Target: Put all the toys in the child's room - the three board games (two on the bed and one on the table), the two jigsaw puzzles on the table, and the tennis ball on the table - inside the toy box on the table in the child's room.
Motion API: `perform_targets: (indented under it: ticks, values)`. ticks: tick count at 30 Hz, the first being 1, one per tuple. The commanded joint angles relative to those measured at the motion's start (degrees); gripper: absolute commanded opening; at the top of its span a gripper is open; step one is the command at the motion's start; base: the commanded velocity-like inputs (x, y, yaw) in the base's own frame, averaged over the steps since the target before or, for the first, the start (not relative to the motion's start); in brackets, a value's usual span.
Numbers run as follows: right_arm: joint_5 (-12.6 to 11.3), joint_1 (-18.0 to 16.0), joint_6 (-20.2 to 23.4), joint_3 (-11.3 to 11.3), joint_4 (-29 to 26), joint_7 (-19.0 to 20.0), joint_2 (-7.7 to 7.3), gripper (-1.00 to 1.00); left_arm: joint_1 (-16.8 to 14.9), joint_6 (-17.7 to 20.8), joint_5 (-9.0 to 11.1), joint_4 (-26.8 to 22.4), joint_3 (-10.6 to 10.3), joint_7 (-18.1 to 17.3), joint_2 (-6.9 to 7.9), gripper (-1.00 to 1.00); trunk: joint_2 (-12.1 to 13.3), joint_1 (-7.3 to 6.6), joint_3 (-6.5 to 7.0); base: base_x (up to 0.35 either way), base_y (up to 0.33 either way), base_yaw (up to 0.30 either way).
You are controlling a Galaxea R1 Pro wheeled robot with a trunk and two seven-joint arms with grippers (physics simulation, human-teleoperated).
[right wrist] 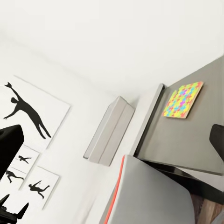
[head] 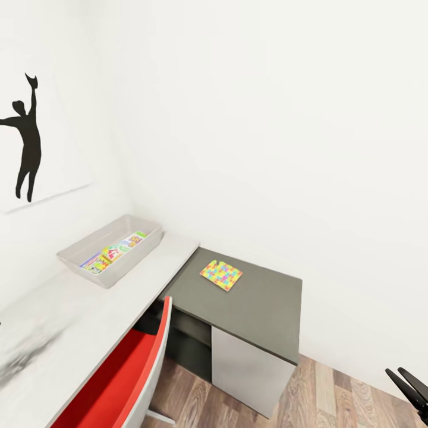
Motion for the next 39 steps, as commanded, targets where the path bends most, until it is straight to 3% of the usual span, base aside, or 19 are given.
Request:
perform_targets:
  ticks: [1,22,30,33,35,38,39]
  values:
    - [-0.4,0.0,0.5,0.0,0.0,0.0,-0.07,1.0,0.0,0.2,-0.1,0.0,0.0,-0.2,0.02,1.0,-0.1,0.04,0.01,0.005,-0.004,-0.117]
    - [-0.4,0.0,0.7,0.0,0.3,-0.4,-0.15,1.0,0.0,0.2,-0.1,-0.4,0.1,-0.3,0.02,1.0,-0.1,0.04,1.42,0.097,-0.09,-0.112]
    - [-0.5,0.0,0.9,-0.3,0.3,-0.4,-0.23,1.0,-0.2,0.2,-0.2,-2.3,-1.4,-4.2,0.67,1.0,-0.1,0.04,1.72,0.005,-0.005,-0.129]
    - [-0.5,0.0,0.8,-1.2,0.3,-0.4,-0.18,1.0,-0.7,0.2,-0.2,-2.9,-2.1,-4.9,2.06,1.0,-0.1,0.04,1.74,0.001,-0.001,-0.027]
    - [-0.4,0.0,0.6,-2.1,0.3,-0.4,0.02,1.0,-1.0,0.2,-0.1,-3.2,-3.7,-5.1,5.19,1.0,-0.1,0.04,1.74,0.0,0.0,-0.011]
    - [-0.2,0.0,0.5,-2.4,0.3,-0.5,0.2,1.0,-1.2,0.2,-0.1,-3.4,-6.1,-5.1,7.86,1.0,-0.1,0.04,1.75,0.0,0.0,-0.006]
    - [-0.2,0.0,0.4,-2.5,0.3,-0.6,0.3,1.0,-1.5,-0.1,-0.1,-3.4,-7.5,-5.1,9.62,1.0,-0.1,0.04,1.75,0.0,0.0,-0.003]
